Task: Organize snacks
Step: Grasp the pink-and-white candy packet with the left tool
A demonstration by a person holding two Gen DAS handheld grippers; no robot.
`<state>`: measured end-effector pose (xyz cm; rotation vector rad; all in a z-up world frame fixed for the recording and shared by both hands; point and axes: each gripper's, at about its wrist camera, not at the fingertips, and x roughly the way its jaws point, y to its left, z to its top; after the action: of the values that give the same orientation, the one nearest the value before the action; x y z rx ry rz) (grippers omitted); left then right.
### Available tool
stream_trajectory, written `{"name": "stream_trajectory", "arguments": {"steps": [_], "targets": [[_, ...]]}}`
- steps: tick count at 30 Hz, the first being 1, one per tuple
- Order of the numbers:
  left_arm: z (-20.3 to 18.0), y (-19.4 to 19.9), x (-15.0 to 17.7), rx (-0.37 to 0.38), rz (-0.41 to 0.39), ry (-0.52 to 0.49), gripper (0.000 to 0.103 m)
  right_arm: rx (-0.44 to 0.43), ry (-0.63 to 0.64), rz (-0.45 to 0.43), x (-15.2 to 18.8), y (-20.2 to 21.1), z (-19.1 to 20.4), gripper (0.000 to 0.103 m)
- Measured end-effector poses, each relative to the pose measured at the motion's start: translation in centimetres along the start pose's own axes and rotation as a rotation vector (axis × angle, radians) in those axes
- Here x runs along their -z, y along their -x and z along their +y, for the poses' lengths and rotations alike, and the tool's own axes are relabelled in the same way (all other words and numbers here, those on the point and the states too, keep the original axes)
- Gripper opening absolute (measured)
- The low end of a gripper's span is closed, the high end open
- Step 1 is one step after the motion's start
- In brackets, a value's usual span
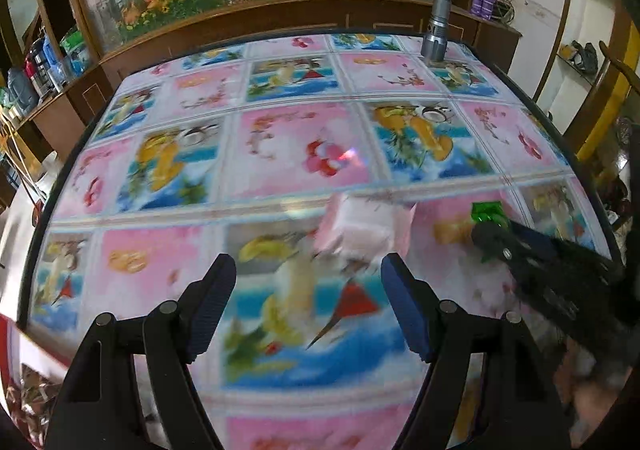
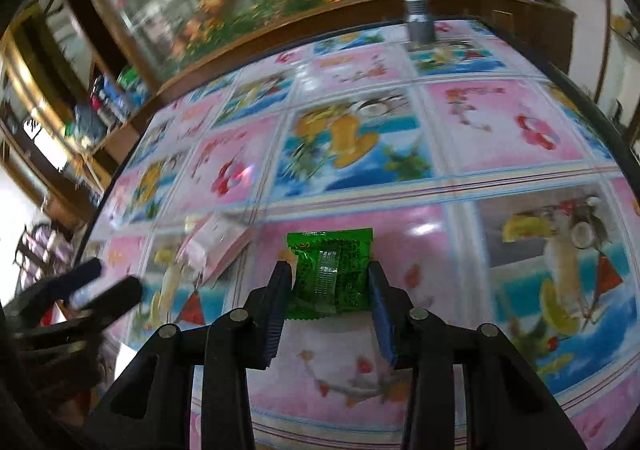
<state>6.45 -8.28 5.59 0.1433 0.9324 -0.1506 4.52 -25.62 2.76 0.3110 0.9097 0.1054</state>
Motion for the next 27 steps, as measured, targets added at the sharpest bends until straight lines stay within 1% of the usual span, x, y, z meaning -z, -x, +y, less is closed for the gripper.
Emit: {"name": "stream_trajectory", "arguments": {"steps": [2, 6, 8, 12, 15, 18, 20, 21, 22, 23, 25, 27], "targets": [[-1.0, -0.9, -0.5, -0.011, -0.013, -0.016, 0.075, -0.023, -0.032, -0.004, -0.3, 0.2, -0.6, 0.040], [-2.3, -3.2, -1.0, -0.026, 0.014, -0.069, 0.076, -0.051, -0.096, 0.001, -0.5, 0.4, -1.7, 0.039], [-2.2, -3.8, -1.1, -0.009, 0.014, -0.070, 0.078, -0.066, -0.113, 0.006, -0.5, 0.4, -2.0, 0.039], [-2.8, -4.6, -1.1, 0.034, 0.029, -0.106, 0.078, -0.074, -0.131, 0.014, -0.4, 0.3, -2.1, 0.039], [-3.2, -5.0, -1.3, 0.012, 0.023, -0.153, 0.078, -0.080, -0.143, 0.027, -0.2, 0.0, -2.2, 0.039], [-2.6, -5.4, -1.5, 0.055, 0.021, -0.120, 0.078, -0.080, -0.141, 0.032, -0.1, -0.2, -2.1, 0.039], [-2.1, -5.3, -1.3, 0.076, -0.003, -0.089, 0.062, -0.073, -0.137, 0.030, -0.1, -0.2, -2.1, 0.040], [-2.1, -5.2, -1.3, 0.097, -0.007, -0.079, 0.041, -0.072, -0.136, 0.029, -0.1, -0.2, -2.0, 0.039], [-2.1, -5.1, -1.4, 0.122, -0.005, -0.076, 0.024, -0.072, -0.134, 0.029, -0.1, -0.2, -2.0, 0.039], [-2.3, -5.0, -1.4, 0.118, -0.004, -0.091, 0.019, -0.068, -0.130, 0.027, -0.1, -0.3, -1.9, 0.039], [-2.6, -4.9, -1.3, 0.108, -0.008, -0.111, 0.016, -0.062, -0.122, 0.025, 0.0, -0.2, -1.8, 0.039], [-2.4, -4.7, -1.1, 0.126, -0.012, -0.098, 0.014, -0.058, -0.116, 0.024, 0.0, -0.2, -1.7, 0.039]]}}
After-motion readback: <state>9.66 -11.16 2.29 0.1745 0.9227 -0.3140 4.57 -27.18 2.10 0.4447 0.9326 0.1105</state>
